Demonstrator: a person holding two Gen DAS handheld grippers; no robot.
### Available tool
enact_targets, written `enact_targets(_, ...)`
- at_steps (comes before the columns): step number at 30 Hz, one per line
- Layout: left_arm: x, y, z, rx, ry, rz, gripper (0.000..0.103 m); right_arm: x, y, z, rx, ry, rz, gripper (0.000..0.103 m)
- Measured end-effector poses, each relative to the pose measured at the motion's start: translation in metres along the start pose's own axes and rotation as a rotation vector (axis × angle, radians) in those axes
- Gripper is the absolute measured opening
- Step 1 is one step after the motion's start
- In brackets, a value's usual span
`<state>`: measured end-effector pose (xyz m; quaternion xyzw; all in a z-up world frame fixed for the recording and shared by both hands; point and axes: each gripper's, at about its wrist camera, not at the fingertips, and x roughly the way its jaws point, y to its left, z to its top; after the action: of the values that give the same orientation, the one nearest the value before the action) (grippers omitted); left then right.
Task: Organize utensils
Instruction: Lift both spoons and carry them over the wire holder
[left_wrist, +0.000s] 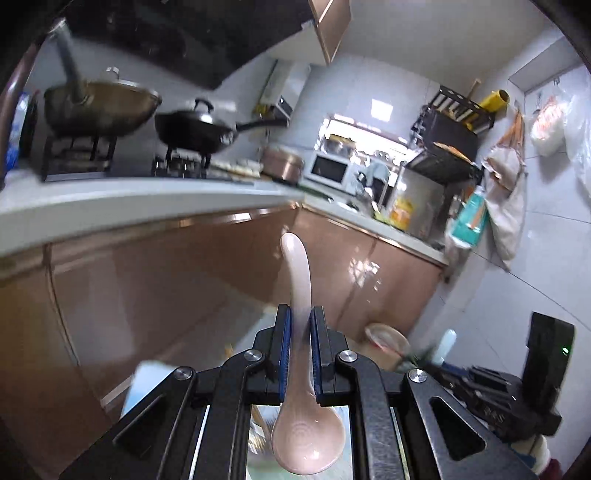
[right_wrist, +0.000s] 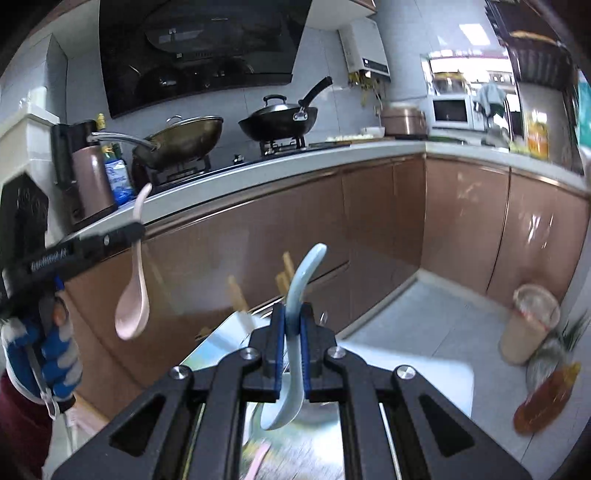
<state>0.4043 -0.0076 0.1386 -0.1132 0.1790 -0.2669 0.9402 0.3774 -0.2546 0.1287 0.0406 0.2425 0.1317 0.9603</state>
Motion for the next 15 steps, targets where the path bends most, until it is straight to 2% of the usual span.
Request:
enact_targets(5,0.046,0.012,-0.001,0.039,-0.06,0.008,0.01,0.041,-0.002,0.011,-0.045,-0.007,-0.037,0.007)
enact_targets(9,0.077,0.016,-0.029,0.048,-0.073,-0.019,0.01,0.07,0.003,0.002,-0.106,0.011,-0.064,0.007)
enact_targets(15,0.102,0.033,-0.068,-0.009,-0.077,-0.05,0.01,0.097,0.003,-0.016,-0.137,0.045,-0.073,0.007)
